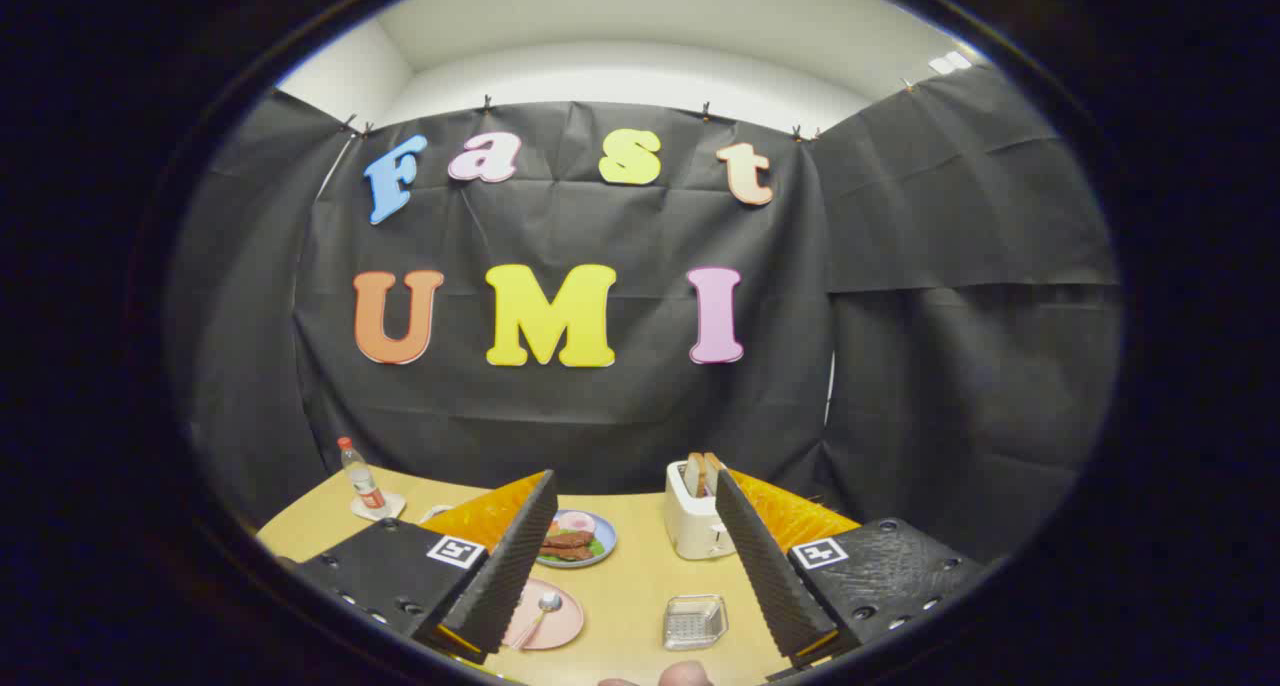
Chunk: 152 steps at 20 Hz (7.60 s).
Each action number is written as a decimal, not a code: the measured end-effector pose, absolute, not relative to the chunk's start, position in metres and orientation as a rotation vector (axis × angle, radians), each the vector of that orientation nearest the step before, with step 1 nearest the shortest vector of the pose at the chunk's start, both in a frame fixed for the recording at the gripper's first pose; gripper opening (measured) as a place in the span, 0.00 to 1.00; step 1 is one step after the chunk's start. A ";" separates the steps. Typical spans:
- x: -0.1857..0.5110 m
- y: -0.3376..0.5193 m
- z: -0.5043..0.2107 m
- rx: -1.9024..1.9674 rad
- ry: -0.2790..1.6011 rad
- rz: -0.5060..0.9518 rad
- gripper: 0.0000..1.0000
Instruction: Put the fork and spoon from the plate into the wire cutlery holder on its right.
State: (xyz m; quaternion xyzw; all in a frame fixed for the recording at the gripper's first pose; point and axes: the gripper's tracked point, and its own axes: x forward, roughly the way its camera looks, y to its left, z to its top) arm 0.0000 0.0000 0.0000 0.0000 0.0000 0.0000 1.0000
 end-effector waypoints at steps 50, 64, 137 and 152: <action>0.053 0.121 -0.338 -0.074 0.734 0.124 0.69; 0.064 0.118 -0.390 -0.041 0.938 0.040 0.14; 0.038 0.156 -0.350 0.013 0.861 0.197 0.85; 0.062 0.165 -0.398 -0.007 0.950 0.045 0.30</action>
